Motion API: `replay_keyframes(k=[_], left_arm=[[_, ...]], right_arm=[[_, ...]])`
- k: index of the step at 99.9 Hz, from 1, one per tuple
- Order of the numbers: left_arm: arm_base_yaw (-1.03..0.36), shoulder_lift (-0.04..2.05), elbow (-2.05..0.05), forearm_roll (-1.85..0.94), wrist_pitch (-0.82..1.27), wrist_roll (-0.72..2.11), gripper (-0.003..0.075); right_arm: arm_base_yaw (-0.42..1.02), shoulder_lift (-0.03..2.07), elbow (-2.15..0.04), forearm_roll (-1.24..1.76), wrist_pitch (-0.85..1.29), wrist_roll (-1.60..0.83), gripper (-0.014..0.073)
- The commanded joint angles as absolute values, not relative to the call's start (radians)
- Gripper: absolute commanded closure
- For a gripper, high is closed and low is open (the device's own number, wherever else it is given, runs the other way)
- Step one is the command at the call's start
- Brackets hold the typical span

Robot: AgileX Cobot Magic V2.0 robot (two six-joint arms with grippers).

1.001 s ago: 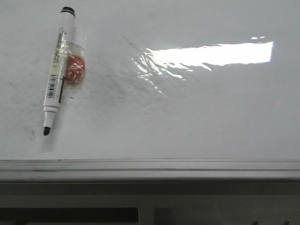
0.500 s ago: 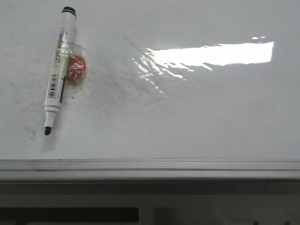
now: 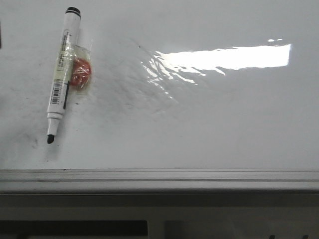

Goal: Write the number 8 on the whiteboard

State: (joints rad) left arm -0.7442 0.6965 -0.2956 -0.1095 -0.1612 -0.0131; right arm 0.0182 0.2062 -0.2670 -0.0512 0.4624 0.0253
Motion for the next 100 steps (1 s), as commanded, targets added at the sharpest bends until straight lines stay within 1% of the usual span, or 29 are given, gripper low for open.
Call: replay_keyframes(k=[1, 15, 38, 55, 80, 85, 90, 97, 100], left_arm=[[-0.778, 0.770, -0.323, -0.144, -0.295, -0.020, 0.0387], [-0.780, 0.872, -0.324, -0.144, -0.380, -0.020, 0.0387], [-0.780, 0.970, -0.324, -0.144, -0.457, -0.045, 0.0387], [-0.780, 1.025, -0.324, -0.098, -0.473, -0.045, 0.0387], [-0.780, 1.085, -0.324, -0.108, -0.486, -0.045, 0.0394], [-0.780, 1.093, -0.324, -0.113, -0.486, -0.045, 0.0423], [-0.779, 1.100, -0.324, -0.113, -0.486, -0.045, 0.0476], [-0.779, 1.101, -0.324, -0.115, -0.479, -0.045, 0.0587], [-0.779, 1.101, -0.324, -0.115, -0.479, -0.045, 0.0653]], right_arm=[[0.011, 0.223, -0.302, -0.052, 0.398, 0.023, 0.0657], [0.011, 0.223, -0.302, -0.052, 0.402, 0.023, 0.0657], [0.011, 0.223, -0.302, -0.052, 0.404, 0.023, 0.0657], [0.011, 0.223, -0.302, -0.052, 0.404, 0.023, 0.0657], [0.011, 0.223, -0.302, -0.052, 0.406, 0.023, 0.0657], [0.011, 0.223, -0.302, -0.050, 0.410, 0.023, 0.0657], [0.013, 0.223, -0.302, -0.042, 0.423, 0.023, 0.0657], [0.035, 0.223, -0.302, -0.042, 0.438, 0.023, 0.0657], [0.051, 0.228, -0.302, -0.042, 0.441, 0.023, 0.0657]])
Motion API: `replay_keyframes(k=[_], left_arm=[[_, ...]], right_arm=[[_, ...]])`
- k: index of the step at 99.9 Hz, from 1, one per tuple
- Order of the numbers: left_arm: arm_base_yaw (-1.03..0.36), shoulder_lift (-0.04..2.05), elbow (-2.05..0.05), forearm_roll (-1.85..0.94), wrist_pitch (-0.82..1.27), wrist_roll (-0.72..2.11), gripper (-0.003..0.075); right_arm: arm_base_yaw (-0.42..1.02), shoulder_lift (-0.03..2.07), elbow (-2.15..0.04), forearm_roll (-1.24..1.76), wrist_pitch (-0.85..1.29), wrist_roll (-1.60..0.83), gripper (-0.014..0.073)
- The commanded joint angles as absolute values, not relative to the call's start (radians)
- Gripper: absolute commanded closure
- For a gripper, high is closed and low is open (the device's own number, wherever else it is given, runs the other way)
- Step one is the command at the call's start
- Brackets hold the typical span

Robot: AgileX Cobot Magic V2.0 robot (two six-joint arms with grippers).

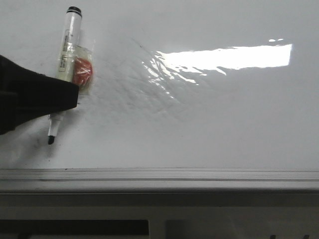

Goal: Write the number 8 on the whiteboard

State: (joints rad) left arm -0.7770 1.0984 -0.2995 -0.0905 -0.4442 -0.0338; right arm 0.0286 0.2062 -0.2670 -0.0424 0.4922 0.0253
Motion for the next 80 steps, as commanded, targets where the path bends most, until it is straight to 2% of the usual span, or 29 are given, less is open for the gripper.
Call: replay_keyframes(k=[1, 5, 26, 36, 41, 45, 58, 62, 80], left_arm=[[-0.779, 1.101, -0.324, -0.115, -0.479, -0.045, 0.0666], [-0.779, 1.101, -0.324, -0.115, -0.479, -0.045, 0.0745], [-0.779, 1.095, -0.324, -0.099, -0.492, -0.045, 0.0741], [-0.779, 1.086, -0.324, 0.058, -0.517, -0.045, 0.0741], [-0.779, 1.079, -0.326, 0.148, -0.539, -0.045, 0.0741], [-0.779, 1.075, -0.326, 0.201, -0.561, -0.045, 0.0741], [-0.779, 1.075, -0.328, 0.344, -0.628, -0.045, 0.0741], [-0.779, 1.075, -0.328, 0.392, -0.630, -0.045, 0.0741], [-0.779, 1.075, -0.330, 0.561, -0.651, -0.045, 0.0741]], right_arm=[[0.066, 0.231, -0.302, -0.042, 0.441, 0.023, 0.0657], [0.096, 0.241, -0.302, -0.042, 0.441, 0.023, 0.0657], [0.320, 0.365, -0.336, -0.010, 0.465, 0.023, 0.0657], [0.428, 0.437, -0.392, 0.006, 0.463, 0.000, 0.0643], [0.486, 0.469, -0.431, 0.006, 0.454, -0.013, 0.0601], [0.539, 0.499, -0.455, 0.008, 0.447, -0.037, 0.0536], [0.710, 0.601, -0.544, 0.008, 0.441, -0.062, 0.0193], [0.775, 0.640, -0.571, 0.008, 0.433, -0.062, 0.0123], [0.905, 0.781, -0.650, 0.008, 0.288, -0.062, 0.0104]])
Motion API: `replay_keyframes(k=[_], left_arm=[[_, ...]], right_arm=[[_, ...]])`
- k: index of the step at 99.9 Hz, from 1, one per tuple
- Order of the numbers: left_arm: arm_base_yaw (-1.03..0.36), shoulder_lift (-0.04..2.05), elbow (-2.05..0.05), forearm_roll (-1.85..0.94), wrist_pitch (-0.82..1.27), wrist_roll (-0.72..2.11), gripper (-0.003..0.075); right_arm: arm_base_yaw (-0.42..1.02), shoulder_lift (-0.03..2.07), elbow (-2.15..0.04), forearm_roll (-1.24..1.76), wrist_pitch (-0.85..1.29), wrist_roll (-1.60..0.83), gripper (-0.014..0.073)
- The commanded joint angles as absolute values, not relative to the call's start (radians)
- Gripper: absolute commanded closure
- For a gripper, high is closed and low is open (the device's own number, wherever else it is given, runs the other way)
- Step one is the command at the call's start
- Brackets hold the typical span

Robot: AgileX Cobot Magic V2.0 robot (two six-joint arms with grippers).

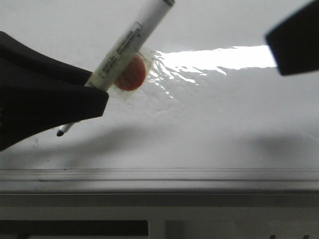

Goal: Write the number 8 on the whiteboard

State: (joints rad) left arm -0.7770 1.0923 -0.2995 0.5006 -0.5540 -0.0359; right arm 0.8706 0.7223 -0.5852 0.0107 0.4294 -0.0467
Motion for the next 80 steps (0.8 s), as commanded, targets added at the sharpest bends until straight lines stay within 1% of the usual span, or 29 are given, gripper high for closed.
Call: replay_keyframes(k=[1, 24, 33, 45, 52, 53, 54, 66, 67, 80], left_arm=[[-0.779, 1.075, -0.330, 0.570, -0.653, -0.045, 0.0741], [-0.779, 1.075, -0.330, 0.589, -0.683, -0.045, 0.0741], [-0.779, 1.075, -0.330, 0.585, -0.683, -0.045, 0.0741], [-0.779, 1.075, -0.330, 0.585, -0.683, -0.045, 0.0741], [-0.779, 1.075, -0.330, 0.585, -0.683, -0.045, 0.0741], [-0.779, 1.075, -0.330, 0.585, -0.683, -0.045, 0.0741], [-0.779, 1.075, -0.330, 0.585, -0.683, -0.045, 0.0741], [-0.779, 1.075, -0.330, 0.585, -0.683, -0.045, 0.0741], [-0.779, 1.075, -0.330, 0.585, -0.683, -0.045, 0.0741], [-0.779, 1.075, -0.330, 0.585, -0.683, -0.045, 0.0741]], right_arm=[[0.908, 0.786, -0.656, 0.008, 0.280, -0.062, 0.0104], [0.911, 0.932, -0.751, 0.040, 0.234, -0.062, 0.0106], [0.911, 0.974, -0.781, 0.065, 0.257, -0.062, 0.0148], [0.911, 1.014, -0.813, 0.067, 0.273, -0.062, 0.0242], [0.911, 1.030, -0.816, 0.069, 0.276, -0.062, 0.0313], [0.911, 1.033, -0.816, 0.071, 0.279, -0.062, 0.0337], [0.911, 1.035, -0.816, 0.071, 0.281, -0.062, 0.0337], [0.911, 1.054, -0.816, 0.075, 0.315, -0.062, 0.0495], [0.911, 1.054, -0.816, 0.075, 0.318, -0.062, 0.0524], [0.911, 1.049, -0.816, 0.075, 0.315, -0.062, 0.0665]])
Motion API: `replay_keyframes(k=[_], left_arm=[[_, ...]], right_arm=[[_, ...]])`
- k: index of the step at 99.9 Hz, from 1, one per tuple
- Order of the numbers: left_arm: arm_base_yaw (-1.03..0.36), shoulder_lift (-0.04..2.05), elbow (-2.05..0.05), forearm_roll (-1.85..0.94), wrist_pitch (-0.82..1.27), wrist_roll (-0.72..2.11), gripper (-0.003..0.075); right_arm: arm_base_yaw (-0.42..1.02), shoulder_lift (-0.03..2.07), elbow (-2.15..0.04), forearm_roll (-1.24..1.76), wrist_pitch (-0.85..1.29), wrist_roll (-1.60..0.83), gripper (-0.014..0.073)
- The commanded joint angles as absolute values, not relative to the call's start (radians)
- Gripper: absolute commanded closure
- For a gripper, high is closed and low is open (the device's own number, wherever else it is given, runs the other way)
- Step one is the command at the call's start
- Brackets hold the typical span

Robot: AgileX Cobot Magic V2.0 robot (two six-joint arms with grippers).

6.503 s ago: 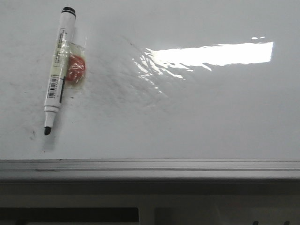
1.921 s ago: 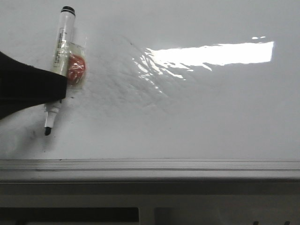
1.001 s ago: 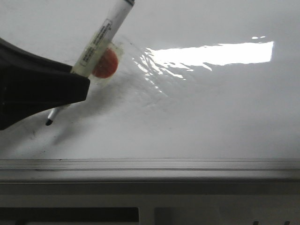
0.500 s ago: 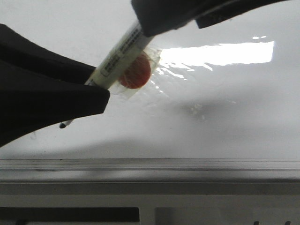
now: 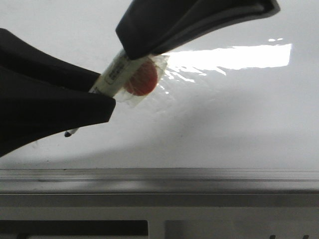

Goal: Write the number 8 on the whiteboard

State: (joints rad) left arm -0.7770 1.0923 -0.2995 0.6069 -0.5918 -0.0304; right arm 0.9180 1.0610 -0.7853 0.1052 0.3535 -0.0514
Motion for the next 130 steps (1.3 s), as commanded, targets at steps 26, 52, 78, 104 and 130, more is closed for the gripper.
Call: replay_keyframes(k=[26, 52, 78, 104, 130], left_arm=[[-0.779, 1.075, -0.330, 0.585, -0.704, -0.045, 0.0640], [-0.776, 1.028, -0.324, 0.470, -0.693, -0.051, 0.0469], [-0.774, 0.824, -0.324, 0.355, -0.476, -0.051, 0.0469], [-0.774, 0.697, -0.324, 0.240, -0.368, -0.051, 0.0469], [-0.774, 0.688, -0.324, 0.238, -0.354, -0.051, 0.0469]], right_arm=[[0.911, 1.049, -0.816, 0.078, 0.321, -0.062, 0.0664], [0.911, 1.034, -0.818, 0.078, 0.327, -0.032, 0.0664], [0.907, 0.978, -0.864, 0.078, 0.411, -0.013, 0.0664], [0.859, 0.978, -0.972, 0.035, 0.476, 0.017, 0.0637], [0.669, 1.000, -1.062, 0.026, 0.501, 0.019, 0.0637]])
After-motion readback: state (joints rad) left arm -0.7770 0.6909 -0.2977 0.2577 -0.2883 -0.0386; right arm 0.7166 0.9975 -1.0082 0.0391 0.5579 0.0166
